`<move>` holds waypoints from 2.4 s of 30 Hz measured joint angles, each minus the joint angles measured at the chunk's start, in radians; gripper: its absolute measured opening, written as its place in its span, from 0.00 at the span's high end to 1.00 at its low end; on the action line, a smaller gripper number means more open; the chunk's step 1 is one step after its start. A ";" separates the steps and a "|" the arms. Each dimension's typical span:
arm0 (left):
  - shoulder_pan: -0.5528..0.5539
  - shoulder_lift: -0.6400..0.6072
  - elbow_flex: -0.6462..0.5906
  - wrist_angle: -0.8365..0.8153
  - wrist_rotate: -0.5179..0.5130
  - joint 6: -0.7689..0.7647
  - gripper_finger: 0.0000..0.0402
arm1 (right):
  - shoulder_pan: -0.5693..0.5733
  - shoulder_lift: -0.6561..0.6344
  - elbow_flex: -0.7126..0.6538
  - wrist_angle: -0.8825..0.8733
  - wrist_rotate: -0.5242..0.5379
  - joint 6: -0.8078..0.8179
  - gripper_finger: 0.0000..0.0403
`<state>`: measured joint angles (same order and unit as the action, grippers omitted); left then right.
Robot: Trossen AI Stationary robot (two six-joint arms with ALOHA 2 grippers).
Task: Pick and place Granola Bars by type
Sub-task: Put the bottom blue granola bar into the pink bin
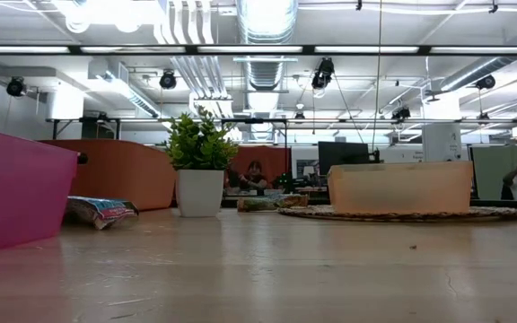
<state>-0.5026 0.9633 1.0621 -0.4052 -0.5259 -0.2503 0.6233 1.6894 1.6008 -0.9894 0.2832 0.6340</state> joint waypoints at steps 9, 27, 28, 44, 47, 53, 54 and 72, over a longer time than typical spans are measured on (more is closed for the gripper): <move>0.016 -0.050 0.000 0.073 0.037 0.159 0.54 | -0.182 0.014 0.080 0.215 0.117 -0.094 0.97; 0.246 -0.099 0.000 0.180 0.317 0.249 0.54 | -0.414 0.016 0.112 0.575 0.101 -0.353 0.97; 0.255 -0.093 0.000 0.194 0.327 0.257 0.54 | -0.420 0.016 0.112 0.586 0.101 -0.353 0.97; 0.306 0.042 0.000 0.400 0.334 0.333 0.54 | -0.441 0.016 0.112 0.657 0.098 -0.358 0.97; 0.309 0.062 0.000 0.409 0.335 0.334 0.54 | -0.441 0.016 0.112 0.657 0.098 -0.358 0.97; 0.311 0.089 0.000 0.426 0.359 0.327 0.54 | -0.440 0.016 0.110 0.656 0.098 -0.358 0.97; 0.311 0.093 0.000 0.433 0.361 0.327 0.54 | -0.440 0.016 0.109 0.656 0.098 -0.358 0.97; 0.312 0.107 0.000 0.451 0.348 0.325 0.98 | -0.440 0.016 0.100 0.655 0.074 -0.358 0.97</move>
<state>-0.1909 1.0702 1.0622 0.0454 -0.1780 0.0748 0.1833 1.7058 1.7012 -0.3344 0.3573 0.2756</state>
